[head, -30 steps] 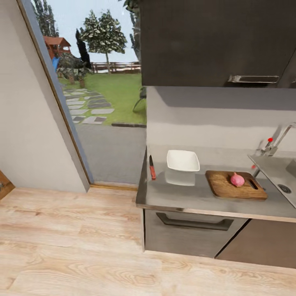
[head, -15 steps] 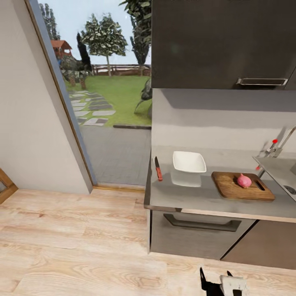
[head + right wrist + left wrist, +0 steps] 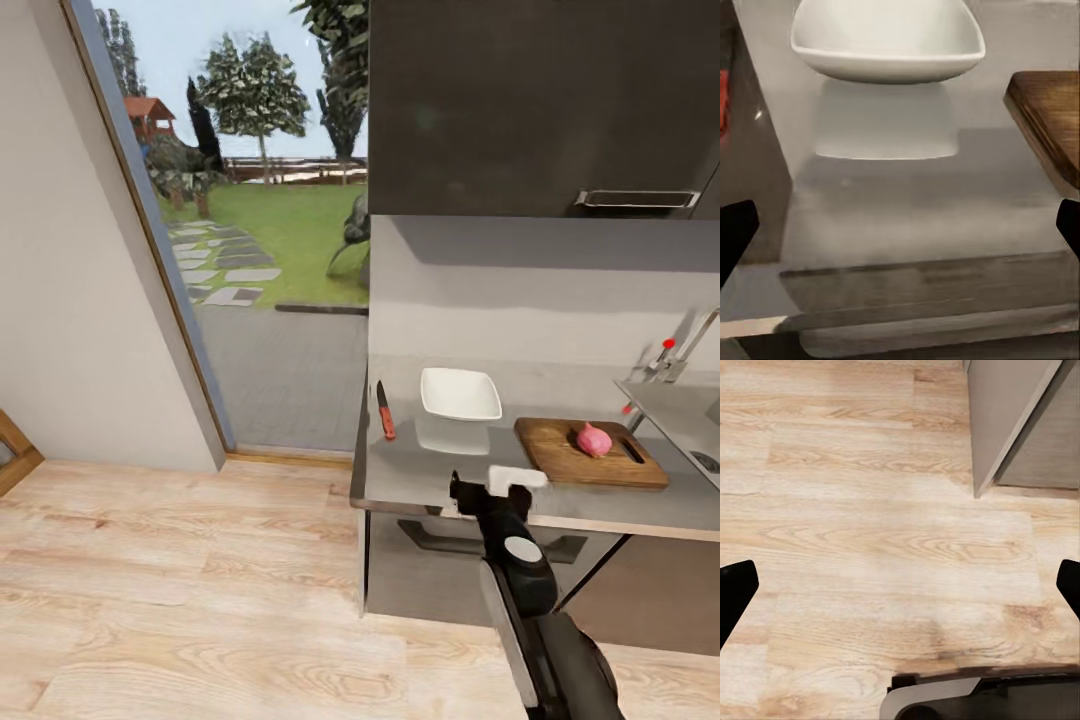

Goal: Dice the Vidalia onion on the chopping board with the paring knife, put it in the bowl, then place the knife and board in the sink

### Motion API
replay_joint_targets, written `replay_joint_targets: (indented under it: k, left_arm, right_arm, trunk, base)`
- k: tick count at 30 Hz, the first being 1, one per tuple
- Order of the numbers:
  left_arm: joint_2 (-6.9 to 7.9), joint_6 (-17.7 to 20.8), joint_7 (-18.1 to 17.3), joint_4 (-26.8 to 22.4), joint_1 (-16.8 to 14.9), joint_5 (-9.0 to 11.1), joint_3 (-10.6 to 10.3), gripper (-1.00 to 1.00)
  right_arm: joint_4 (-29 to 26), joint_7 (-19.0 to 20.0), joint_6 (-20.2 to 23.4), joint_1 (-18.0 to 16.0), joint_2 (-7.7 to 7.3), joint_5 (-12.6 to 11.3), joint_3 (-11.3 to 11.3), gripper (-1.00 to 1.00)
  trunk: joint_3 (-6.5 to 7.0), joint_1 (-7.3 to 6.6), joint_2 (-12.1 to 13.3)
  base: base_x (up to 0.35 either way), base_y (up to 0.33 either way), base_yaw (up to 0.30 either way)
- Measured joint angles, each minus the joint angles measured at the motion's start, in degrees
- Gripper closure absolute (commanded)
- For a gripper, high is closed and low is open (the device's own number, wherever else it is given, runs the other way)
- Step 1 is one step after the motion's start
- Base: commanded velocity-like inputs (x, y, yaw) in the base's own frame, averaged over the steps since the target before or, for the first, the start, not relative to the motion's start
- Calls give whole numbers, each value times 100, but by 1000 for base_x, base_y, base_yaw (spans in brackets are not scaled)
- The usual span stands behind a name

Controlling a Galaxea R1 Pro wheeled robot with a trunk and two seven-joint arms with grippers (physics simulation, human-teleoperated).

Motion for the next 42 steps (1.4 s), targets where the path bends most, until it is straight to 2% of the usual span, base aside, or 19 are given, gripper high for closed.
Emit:
replay_joint_targets:
  k: [2, 4, 12, 21, 26, 32, 42]
  left_arm:
    - [-2, 0, 0, 10, 0, 0, 0, -100]
    - [-9, 0, 0, 18, 0, 0, 1, -100]
    - [-49, 6, 0, 27, 1, -1, 0, -100]
    - [-53, 3, 0, 7, 1, -1, -1, -100]
    - [-54, 2, 0, 13, 1, -2, -3, -100]
    - [-53, 1, 0, 8, 1, -7, -3, -100]
    - [-56, 7, 0, 1, 0, -9, 1, -100]
  right_arm:
    - [34, -4, 357, -330, 303, 223, 5, -100]
    - [46, -1, 462, -467, 377, 287, 6, -100]
    - [149, 20, 567, -621, 377, 340, 28, -100]
    - [764, 30, 521, -635, 377, 330, 217, -100]
    - [949, 43, 509, -636, 377, 235, 248, -100]
    - [967, 62, 512, -636, 378, -88, 251, -100]
    - [981, 65, 324, -636, 378, -133, 251, -100]
  trunk:
    - [0, 0, 0]
    - [0, 0, 0]
    - [-1, -2, -1]
    - [-1, -2, -1]
    - [-1, -2, -1]
    - [-1, -1, 0]
    - [-1, -2, -1]
  base:
    - [0, 0, 0]
    - [0, 0, 0]
    - [83, 66, 0]
    - [164, 220, 0]
    - [171, 244, 0]
    - [110, 176, 0]
    - [106, 17, 0]
